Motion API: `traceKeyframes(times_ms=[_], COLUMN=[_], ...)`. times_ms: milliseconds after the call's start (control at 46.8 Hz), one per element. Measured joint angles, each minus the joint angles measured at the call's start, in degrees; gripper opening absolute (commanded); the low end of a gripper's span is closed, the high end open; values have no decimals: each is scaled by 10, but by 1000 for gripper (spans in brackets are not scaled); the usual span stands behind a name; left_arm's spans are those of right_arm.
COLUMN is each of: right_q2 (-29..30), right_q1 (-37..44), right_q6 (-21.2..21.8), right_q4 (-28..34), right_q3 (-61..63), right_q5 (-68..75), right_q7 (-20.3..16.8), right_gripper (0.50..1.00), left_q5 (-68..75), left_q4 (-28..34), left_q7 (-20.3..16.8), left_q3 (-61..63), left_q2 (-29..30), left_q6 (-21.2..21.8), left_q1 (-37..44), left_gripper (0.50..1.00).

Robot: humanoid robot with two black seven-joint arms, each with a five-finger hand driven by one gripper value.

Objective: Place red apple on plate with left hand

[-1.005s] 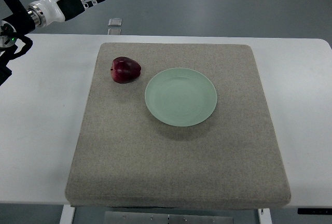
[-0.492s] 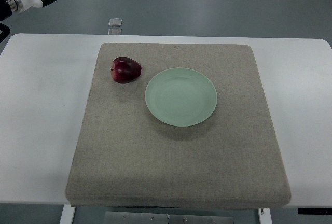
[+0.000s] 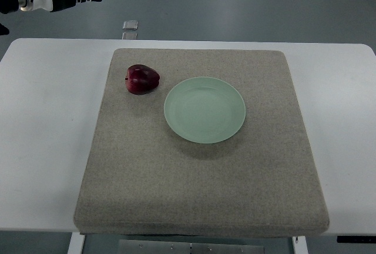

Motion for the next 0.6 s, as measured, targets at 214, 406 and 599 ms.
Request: traceKeyframes(times_ms=[214, 406, 599], right_q2=[0, 0, 0], right_q1=[0, 0, 0], right_q6=[0, 0, 0], right_q4=[0, 0, 0], right_q3=[0, 0, 0], right_q5=[0, 0, 0], right_q7=[0, 0, 0], right_gripper=[964, 964, 964], left_q5=[120, 199, 209], left_q4=[-47, -99, -155], left_q7=[-21, -68, -76], left_q3=[6, 36, 102], left_q2=[1, 1, 10], left_q6=[-1, -1, -1], left_q1=[-5, -6, -13], left_gripper=[996, 996, 992])
